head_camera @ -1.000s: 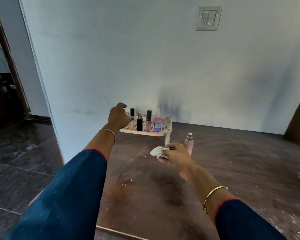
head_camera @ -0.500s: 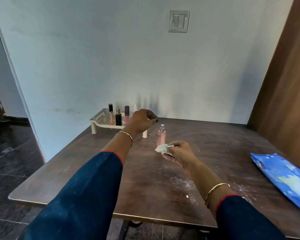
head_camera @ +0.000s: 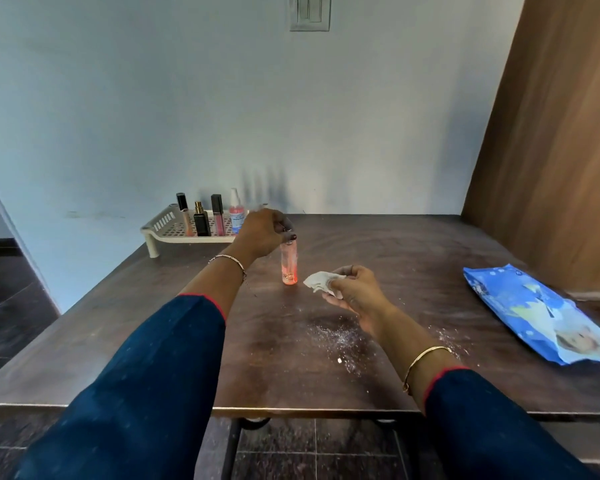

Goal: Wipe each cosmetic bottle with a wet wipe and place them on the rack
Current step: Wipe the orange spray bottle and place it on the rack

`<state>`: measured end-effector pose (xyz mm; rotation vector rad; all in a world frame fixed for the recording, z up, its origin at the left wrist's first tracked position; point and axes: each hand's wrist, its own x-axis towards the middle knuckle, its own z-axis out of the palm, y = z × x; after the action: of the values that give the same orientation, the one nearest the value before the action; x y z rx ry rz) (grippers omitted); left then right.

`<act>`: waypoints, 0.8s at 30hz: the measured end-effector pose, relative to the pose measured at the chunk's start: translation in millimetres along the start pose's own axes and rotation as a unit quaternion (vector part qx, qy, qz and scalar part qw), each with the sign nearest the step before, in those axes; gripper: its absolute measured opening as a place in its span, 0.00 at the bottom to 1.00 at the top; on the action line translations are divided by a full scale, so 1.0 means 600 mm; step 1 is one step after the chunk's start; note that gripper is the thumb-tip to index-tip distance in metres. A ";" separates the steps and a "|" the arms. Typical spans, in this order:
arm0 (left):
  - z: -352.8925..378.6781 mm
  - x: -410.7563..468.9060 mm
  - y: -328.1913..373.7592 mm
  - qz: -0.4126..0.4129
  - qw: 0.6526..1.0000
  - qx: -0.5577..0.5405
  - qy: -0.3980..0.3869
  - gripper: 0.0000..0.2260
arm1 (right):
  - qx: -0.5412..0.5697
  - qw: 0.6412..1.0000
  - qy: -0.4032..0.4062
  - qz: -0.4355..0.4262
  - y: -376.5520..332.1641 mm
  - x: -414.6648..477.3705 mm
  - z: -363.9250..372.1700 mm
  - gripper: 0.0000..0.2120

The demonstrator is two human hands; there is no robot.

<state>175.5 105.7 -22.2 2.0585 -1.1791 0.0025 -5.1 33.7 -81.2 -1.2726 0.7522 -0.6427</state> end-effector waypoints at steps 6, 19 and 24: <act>-0.033 -0.060 0.014 -0.002 0.997 -0.072 -0.009 0.08 | 0.006 0.999 0.017 -0.042 -0.004 -0.031 -0.002 0.07; -0.006 -0.130 0.038 -0.021 0.987 -0.155 -0.026 0.08 | -0.106 0.975 0.048 -0.192 0.012 -0.071 0.064 0.03; 0.001 -0.123 0.031 -0.027 0.989 -0.148 -0.015 0.08 | -0.113 0.969 0.034 -0.216 0.028 -0.068 0.066 0.09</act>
<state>118.9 154.3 -36.9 1.8321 -1.0715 -0.2169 2.0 92.2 -87.4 -1.6518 0.6178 -0.9756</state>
